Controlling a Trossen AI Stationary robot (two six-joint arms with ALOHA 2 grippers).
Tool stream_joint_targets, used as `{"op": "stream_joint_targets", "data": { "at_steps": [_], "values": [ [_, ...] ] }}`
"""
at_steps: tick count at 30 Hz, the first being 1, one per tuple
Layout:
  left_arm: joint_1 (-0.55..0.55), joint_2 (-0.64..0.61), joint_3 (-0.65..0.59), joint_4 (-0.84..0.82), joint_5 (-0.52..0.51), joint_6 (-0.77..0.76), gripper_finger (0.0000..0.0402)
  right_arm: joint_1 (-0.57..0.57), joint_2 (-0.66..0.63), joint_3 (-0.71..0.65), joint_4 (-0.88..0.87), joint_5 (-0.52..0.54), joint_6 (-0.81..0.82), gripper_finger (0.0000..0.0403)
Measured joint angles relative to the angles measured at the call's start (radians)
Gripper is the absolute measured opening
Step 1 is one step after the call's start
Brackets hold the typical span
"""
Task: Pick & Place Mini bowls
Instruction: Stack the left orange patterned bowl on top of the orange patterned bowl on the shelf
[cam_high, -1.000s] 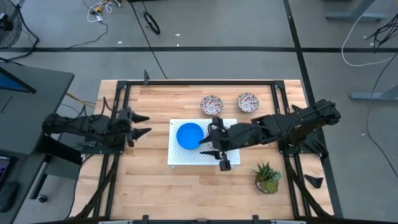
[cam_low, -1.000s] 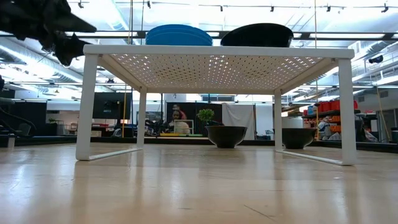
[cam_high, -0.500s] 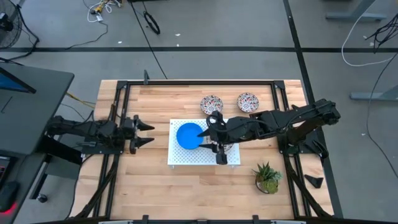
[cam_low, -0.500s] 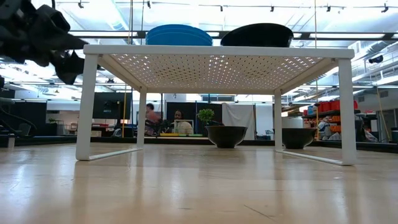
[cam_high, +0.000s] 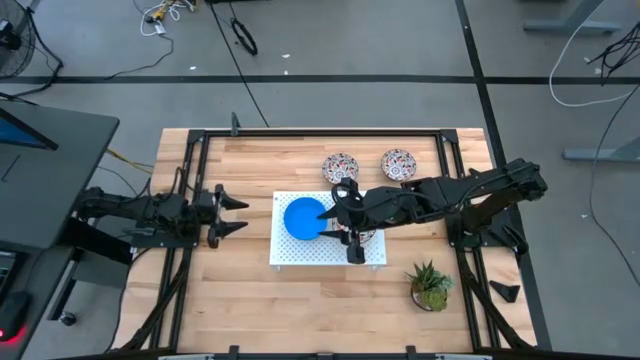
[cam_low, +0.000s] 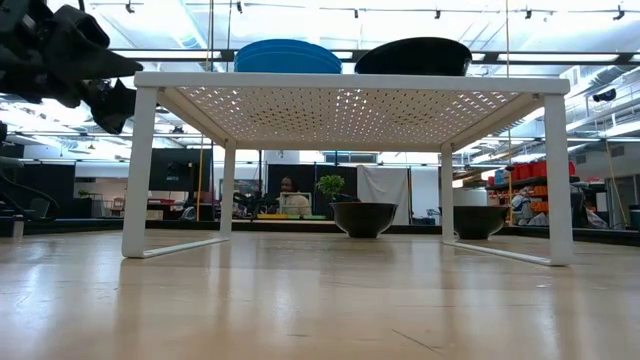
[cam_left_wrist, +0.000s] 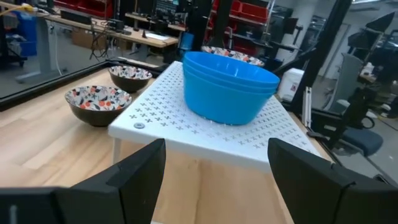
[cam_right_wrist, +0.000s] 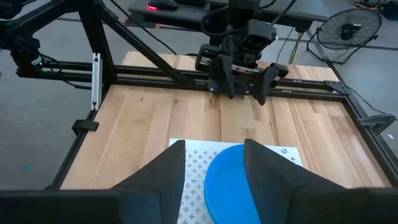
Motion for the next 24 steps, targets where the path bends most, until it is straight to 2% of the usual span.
{"op": "stream_joint_targets", "data": {
  "at_steps": [8,12,18,24],
  "values": [
    [0.0,-0.012,0.005,-0.038,0.044,0.015,0.0288,0.0,0.0,0.0,0.001,0.0,0.0,0.0164],
    [0.0,-0.018,0.074,-0.335,0.065,0.024,0.0288,0.0,0.0,0.0,0.001,0.0,0.024,0.0164],
    [0.002,-0.021,0.058,-0.288,0.059,0.048,0.0288,0.0,0.0,0.0,0.001,0.0,0.05,0.0164],
    [0.01,-0.02,0.005,-0.036,0.01,0.107,0.0288,0.0,0.0,0.0,0.001,0.0,0.05,0.0164]
  ]
}}
